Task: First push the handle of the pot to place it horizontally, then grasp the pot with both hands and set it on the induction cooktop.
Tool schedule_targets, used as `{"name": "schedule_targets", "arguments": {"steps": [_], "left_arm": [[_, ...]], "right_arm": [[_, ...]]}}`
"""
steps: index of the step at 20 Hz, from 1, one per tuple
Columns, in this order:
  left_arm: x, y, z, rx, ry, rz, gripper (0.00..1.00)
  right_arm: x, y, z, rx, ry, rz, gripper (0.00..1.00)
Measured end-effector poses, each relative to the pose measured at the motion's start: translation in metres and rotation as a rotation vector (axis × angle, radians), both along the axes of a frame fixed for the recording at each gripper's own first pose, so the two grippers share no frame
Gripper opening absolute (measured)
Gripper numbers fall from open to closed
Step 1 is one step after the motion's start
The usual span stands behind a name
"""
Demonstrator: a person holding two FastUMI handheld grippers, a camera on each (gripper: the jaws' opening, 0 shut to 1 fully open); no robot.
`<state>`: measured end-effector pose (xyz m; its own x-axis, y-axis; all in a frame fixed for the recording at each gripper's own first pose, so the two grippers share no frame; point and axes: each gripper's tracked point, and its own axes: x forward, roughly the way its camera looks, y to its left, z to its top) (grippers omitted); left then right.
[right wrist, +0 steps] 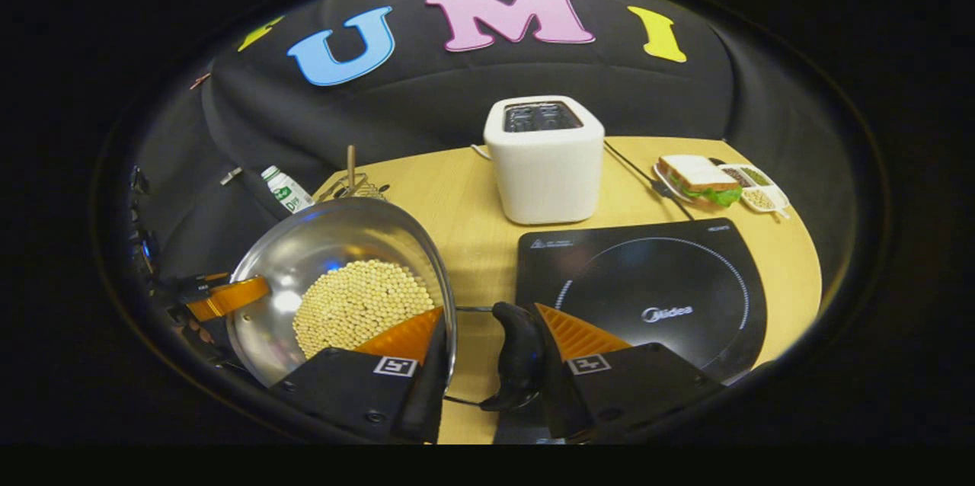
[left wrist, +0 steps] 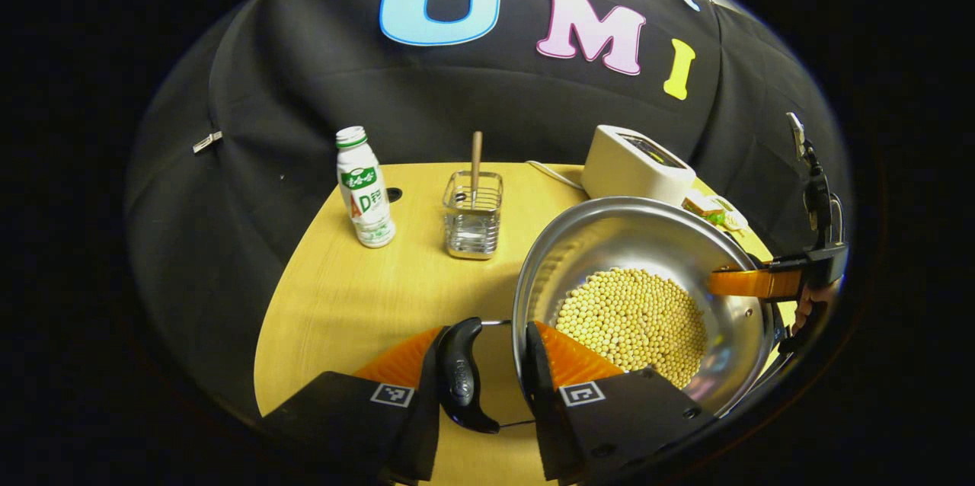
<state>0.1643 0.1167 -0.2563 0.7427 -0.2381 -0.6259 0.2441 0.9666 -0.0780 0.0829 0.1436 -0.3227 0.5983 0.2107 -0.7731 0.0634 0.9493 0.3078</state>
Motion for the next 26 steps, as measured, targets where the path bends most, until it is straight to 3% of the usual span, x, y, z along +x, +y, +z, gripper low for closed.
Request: {"name": "schedule_targets", "arguments": {"steps": [6, 7, 8, 13, 26], "left_arm": [[-0.003, -0.076, 0.015, -0.005, -0.006, -0.032, 0.54], [-0.005, -0.088, 0.016, -0.007, -0.007, -0.036, 0.54], [-0.005, -0.099, 0.017, -0.01, -0.007, -0.041, 0.54], [-0.006, -0.154, 0.017, -0.024, -0.006, -0.062, 0.54], [0.002, -0.241, -0.002, -0.033, 0.004, -0.094, 0.54]], "right_arm": [[-0.009, -0.075, 0.005, -0.002, -0.008, -0.032, 0.56], [-0.011, -0.089, 0.005, -0.003, -0.008, -0.037, 0.52], [-0.013, -0.101, 0.004, -0.006, -0.011, -0.042, 0.56], [-0.018, -0.155, 0.002, -0.018, -0.012, -0.058, 0.56], [-0.025, -0.238, -0.021, -0.018, 0.012, -0.091, 0.56]]}}
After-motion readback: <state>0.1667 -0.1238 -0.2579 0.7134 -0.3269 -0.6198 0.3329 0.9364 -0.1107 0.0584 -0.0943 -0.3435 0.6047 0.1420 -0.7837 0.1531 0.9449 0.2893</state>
